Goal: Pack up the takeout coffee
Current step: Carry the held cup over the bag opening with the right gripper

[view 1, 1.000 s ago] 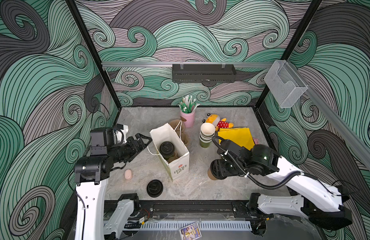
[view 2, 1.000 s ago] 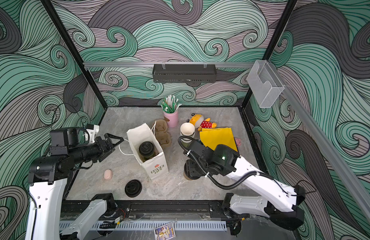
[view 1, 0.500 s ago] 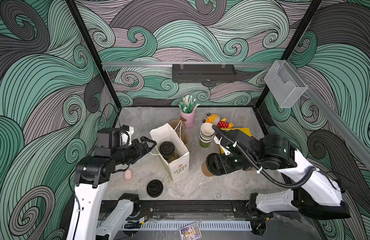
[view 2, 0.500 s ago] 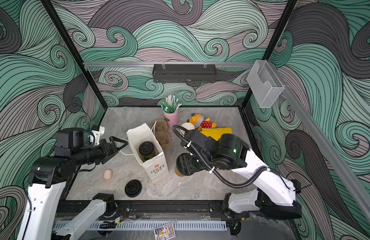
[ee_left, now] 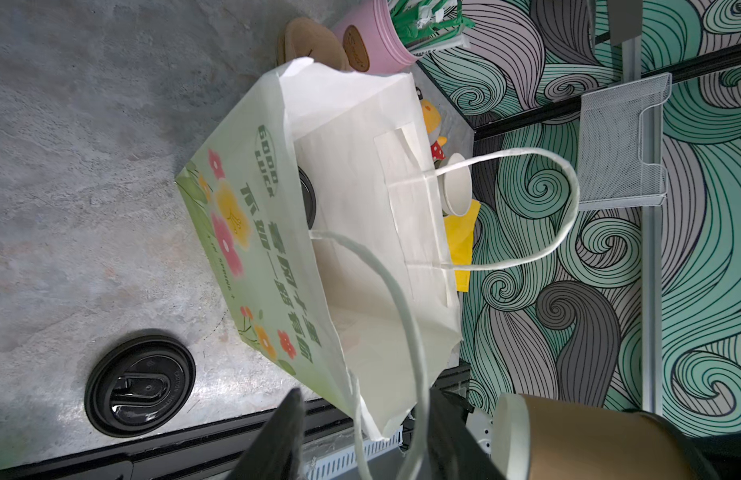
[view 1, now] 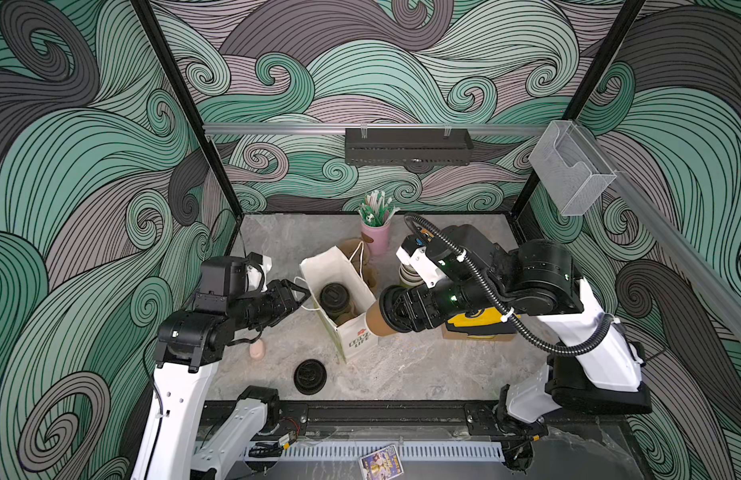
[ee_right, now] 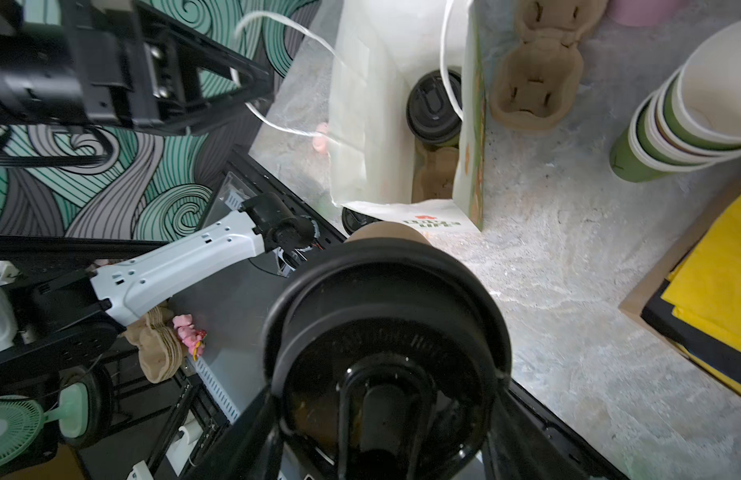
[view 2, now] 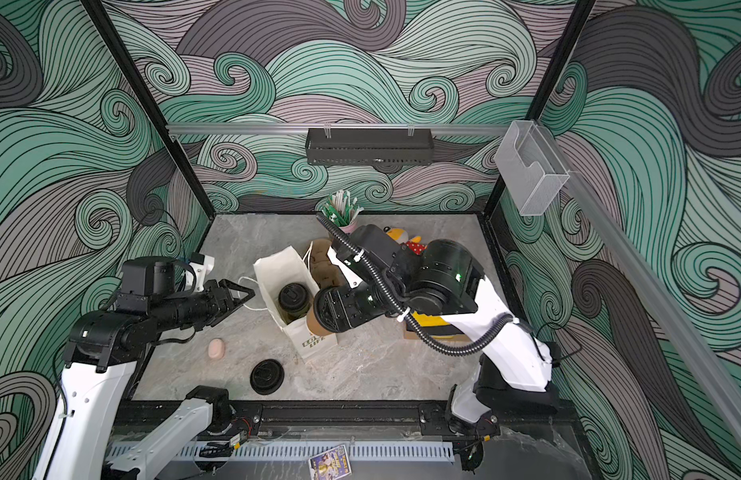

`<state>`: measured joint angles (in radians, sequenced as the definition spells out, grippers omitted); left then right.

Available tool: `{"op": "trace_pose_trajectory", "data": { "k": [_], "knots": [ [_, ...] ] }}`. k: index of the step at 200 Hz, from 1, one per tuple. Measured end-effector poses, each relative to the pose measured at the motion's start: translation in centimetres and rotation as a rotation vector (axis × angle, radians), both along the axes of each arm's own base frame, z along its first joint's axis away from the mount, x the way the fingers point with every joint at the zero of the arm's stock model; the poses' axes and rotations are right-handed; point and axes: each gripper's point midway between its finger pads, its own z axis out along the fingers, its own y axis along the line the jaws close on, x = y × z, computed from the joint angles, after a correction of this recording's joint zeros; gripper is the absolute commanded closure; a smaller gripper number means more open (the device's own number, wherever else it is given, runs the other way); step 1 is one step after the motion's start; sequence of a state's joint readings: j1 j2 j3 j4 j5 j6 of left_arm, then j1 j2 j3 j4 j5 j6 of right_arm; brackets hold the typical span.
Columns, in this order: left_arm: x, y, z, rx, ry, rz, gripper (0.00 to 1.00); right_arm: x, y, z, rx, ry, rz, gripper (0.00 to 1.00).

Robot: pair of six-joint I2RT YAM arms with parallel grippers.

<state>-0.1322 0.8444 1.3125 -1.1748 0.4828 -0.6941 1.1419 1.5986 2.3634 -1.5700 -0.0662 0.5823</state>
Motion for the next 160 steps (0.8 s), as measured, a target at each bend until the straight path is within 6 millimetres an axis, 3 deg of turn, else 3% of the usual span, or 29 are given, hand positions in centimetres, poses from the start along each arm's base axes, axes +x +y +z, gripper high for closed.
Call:
{"op": "trace_pose_trajectory", "data": {
  "k": [36,95,127,160],
  "knots": [
    [-0.1,-0.1,0.1,-0.003,-0.004,-0.004,0.70,1.2,2.8,0.9,0.031,-0.034,0.030,0.45],
    [-0.5,-0.2,0.0,-0.018,-0.005,-0.003,0.89,5.1,7.8,-2.5,-0.057,-0.085,0.008,0.45],
    [-0.5,-0.4,0.0,-0.029,-0.003,-0.008,0.95,6.3,8.9,-4.7,-0.120,-0.089,-0.013,0.45],
    [-0.5,-0.5,0.0,-0.037,-0.001,-0.006,1.00,6.9,8.7,-6.0,-0.172,-0.096,-0.032,0.45]
  ]
}}
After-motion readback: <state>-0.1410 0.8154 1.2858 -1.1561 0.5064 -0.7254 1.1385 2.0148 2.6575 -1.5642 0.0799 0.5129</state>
